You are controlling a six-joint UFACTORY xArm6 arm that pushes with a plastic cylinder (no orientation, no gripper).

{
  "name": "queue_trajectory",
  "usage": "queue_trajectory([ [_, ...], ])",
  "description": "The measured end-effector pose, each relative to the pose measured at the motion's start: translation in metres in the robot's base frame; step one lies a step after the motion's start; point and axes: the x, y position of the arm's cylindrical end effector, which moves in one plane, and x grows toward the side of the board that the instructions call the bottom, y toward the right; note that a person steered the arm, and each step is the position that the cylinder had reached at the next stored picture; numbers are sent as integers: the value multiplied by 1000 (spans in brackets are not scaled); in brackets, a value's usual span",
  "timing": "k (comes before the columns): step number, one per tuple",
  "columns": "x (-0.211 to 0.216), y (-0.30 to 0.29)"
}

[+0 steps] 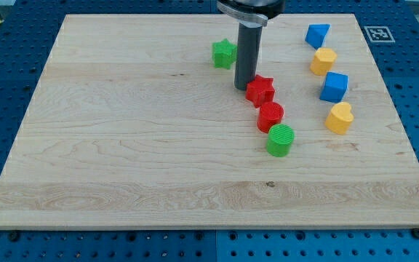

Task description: Place the arm towards the top left side of the green star

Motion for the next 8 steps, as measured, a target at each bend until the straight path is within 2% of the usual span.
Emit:
queue_trajectory([
  [1, 0, -6],
  [2, 0, -45],
  [3, -15, -94],
  [4, -55, -139],
  [5, -97, -136],
  [7, -106, -63],
  [8, -106, -61],
])
